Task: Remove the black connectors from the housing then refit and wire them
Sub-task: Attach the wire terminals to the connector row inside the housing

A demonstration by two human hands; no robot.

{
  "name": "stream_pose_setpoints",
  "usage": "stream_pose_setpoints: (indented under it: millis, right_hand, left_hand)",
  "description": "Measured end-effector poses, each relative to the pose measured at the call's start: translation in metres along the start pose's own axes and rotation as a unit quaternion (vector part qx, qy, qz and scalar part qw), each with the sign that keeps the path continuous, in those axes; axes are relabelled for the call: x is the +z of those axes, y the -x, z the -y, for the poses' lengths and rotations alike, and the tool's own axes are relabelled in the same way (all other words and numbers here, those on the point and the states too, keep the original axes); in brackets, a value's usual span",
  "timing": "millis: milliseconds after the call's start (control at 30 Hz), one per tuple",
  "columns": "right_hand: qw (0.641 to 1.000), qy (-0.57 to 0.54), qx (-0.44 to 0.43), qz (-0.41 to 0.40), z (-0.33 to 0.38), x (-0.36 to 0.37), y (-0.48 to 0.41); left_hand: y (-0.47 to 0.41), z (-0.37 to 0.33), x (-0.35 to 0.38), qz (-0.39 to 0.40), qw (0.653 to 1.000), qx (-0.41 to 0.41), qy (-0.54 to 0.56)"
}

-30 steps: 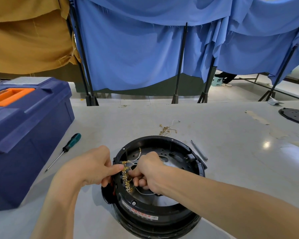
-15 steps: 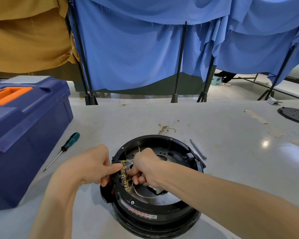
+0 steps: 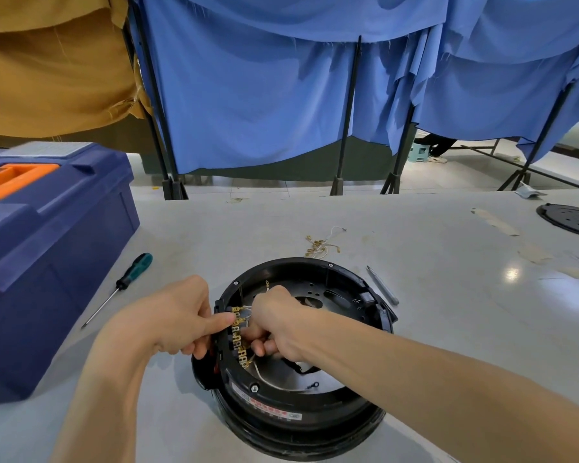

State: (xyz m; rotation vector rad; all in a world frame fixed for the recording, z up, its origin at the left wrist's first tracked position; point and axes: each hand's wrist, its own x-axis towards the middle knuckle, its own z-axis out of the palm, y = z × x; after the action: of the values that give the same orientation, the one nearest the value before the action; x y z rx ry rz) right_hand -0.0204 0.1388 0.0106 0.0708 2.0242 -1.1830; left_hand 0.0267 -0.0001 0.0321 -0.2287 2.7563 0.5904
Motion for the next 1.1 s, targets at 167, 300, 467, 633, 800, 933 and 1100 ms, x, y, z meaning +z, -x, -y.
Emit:
stream_pose_setpoints:
  millis: [167, 300, 467, 633, 800, 933, 1100]
  right_hand:
    - [0.998, 0.021, -0.028, 0.043, -0.005, -0.009, -0.001]
    - [0.991, 0.025, -0.032, 0.131, -0.007, -0.027, 0.006]
    - [0.989, 0.062, -0.064, 0.116, -0.009, -0.036, 0.013]
    - [0.987, 0.05, -0.077, 0.134, -0.018, -0.032, 0.015]
    - [0.986, 0.016, -0.069, 0.148, -0.023, -0.028, 0.012]
    - [0.986, 0.001, -0.066, 0.153, -0.025, -0.03, 0.012]
    - [0.987, -0.015, -0.072, 0.146, -0.026, -0.028, 0.011]
  left_hand:
    - [0.0, 0.004, -0.001, 0.012, 0.999, -0.002, 0.033]
    - [0.002, 0.008, -0.001, 0.027, 0.996, 0.005, 0.087]
    - [0.002, 0.008, -0.001, 0.034, 0.994, 0.007, 0.106]
    - [0.002, 0.008, -0.001, 0.031, 0.994, 0.004, 0.105]
    - [0.002, 0.008, 0.0, 0.029, 0.995, 0.0, 0.099]
    - [0.002, 0.008, 0.0, 0.027, 0.995, -0.008, 0.097]
    - [0.003, 0.004, 0.0, 0.019, 0.997, -0.019, 0.079]
